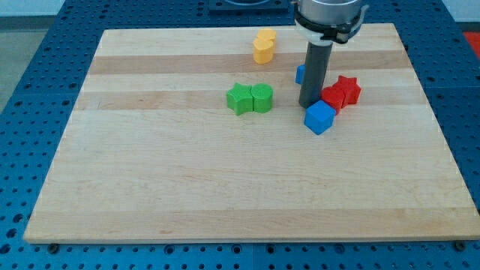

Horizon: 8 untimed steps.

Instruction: Slide the yellow hexagon a bit left and up

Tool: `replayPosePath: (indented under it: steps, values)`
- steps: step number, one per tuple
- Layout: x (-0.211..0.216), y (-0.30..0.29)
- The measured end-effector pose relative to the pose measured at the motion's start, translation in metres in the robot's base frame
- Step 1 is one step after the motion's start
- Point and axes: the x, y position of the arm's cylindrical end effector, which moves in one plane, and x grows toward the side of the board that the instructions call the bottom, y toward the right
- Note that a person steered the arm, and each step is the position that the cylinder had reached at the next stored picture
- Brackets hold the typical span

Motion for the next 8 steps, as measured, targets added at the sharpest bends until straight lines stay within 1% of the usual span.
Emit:
replayPosePath:
  steps: [1,4,6,8]
  values:
    - [-0.015,-0.001]
    - [-0.044,-0.041]
    - [-0.085,-0.037]
    - [-0.133,-0.011]
